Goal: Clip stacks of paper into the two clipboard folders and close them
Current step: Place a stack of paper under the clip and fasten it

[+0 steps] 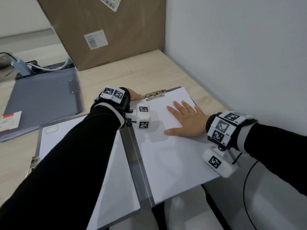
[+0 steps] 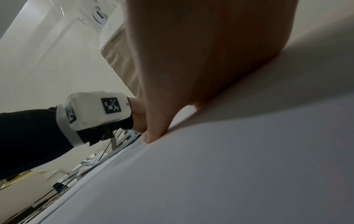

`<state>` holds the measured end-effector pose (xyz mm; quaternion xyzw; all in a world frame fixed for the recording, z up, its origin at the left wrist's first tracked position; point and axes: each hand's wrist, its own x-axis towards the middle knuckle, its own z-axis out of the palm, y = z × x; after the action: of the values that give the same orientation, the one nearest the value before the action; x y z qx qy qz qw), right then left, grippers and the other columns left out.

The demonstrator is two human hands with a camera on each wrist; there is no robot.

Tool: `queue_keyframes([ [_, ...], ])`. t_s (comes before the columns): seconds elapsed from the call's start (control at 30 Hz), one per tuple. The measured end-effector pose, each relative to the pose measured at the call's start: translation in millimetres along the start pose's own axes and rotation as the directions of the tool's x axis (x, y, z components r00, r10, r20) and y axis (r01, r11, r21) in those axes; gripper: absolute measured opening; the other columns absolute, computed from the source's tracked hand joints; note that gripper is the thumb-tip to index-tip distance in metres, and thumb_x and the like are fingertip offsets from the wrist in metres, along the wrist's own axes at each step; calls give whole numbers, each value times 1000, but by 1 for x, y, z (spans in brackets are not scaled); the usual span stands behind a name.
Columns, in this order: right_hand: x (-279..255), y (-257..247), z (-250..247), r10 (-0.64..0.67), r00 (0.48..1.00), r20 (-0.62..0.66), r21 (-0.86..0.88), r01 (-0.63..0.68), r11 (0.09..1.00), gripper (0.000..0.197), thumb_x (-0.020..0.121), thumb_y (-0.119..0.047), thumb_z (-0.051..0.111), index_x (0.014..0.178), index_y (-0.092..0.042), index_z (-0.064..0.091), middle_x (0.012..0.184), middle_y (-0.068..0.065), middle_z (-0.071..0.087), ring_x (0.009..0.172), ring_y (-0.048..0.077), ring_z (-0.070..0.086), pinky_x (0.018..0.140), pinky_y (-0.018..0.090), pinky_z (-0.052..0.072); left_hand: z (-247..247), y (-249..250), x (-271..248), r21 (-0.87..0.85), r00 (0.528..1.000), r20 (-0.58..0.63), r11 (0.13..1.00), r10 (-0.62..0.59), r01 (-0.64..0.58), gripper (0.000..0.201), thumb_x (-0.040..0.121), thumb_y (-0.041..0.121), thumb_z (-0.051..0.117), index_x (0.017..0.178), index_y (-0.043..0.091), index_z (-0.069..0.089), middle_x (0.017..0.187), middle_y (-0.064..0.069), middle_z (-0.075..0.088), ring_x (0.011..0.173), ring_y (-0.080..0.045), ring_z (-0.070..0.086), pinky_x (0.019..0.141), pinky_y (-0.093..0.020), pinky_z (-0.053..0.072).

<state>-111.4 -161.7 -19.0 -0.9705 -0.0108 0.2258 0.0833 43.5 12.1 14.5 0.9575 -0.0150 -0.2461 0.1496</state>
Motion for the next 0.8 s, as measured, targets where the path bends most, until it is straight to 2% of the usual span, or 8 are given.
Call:
queue_keyframes([
  [0.17,-2,0,-2,0,1000,-16,10,0,1000,97,76,-81,35,149,-38,-13,158,-10,-23,146,14,-22,118,49,-10,0,-20,-23,-375,989,-146,926,-9,-47,50,90,36,55,124,-1,57,127,-16,60,117,-31,58,99,-37,46],
  [0.27,-4,0,-7,21,999,-47,-2,-21,1000,91,79,-78,34,150,-37,-6,160,-9,-13,148,16,-13,117,55,-6,-2,-43,-51,-437,970,-243,892,7,-116,32,93,17,49,111,-5,63,96,-16,63,88,-27,58,77,-31,45],
  [0.33,-11,1,-10,58,993,-100,12,-57,998,85,84,-72,36,152,-33,1,161,-8,-5,149,18,-6,116,56,-1,1,-63,-75,-430,953,-303,892,3,-140,16,92,12,48,95,5,62,86,-9,56,79,-21,49,71,-26,38],
  [0.43,-29,3,-7,56,985,-161,89,-42,995,78,91,-54,46,152,-18,15,161,3,12,149,19,7,119,39,9,14,-94,-111,-400,938,-345,908,-21,-127,7,91,11,51,92,11,58,94,-10,56,86,-20,50,76,-24,38],
  [0.5,-42,4,1,69,982,-178,164,-40,986,74,92,-45,51,150,-11,20,159,6,18,148,19,13,117,30,13,31,-109,-133,-371,940,-340,921,-18,-117,19,88,12,53,104,10,63,108,-11,62,89,-24,55,77,-25,41],
  [0.57,-57,5,9,108,969,-224,235,-54,971,72,91,-41,54,149,-10,24,158,7,21,146,20,17,116,30,16,49,-114,-153,-320,950,-310,936,43,-147,33,87,16,56,119,12,60,128,-7,57,103,-25,57,80,-26,44],
  [0.67,-76,6,21,201,945,-257,370,-95,924,70,89,-35,60,146,-9,30,154,10,27,142,24,28,115,34,25,73,-109,-173,-154,965,-205,968,167,-200,50,87,27,59,135,17,49,148,-4,40,132,-25,43,104,-32,41],
  [0.8,-97,16,31,361,882,-304,483,-184,856,71,82,-39,66,138,-9,36,138,14,46,123,31,49,102,37,42,92,-104,-184,38,975,-84,979,204,-202,64,88,41,54,145,20,34,153,-6,29,140,-26,29,115,-39,28],
])
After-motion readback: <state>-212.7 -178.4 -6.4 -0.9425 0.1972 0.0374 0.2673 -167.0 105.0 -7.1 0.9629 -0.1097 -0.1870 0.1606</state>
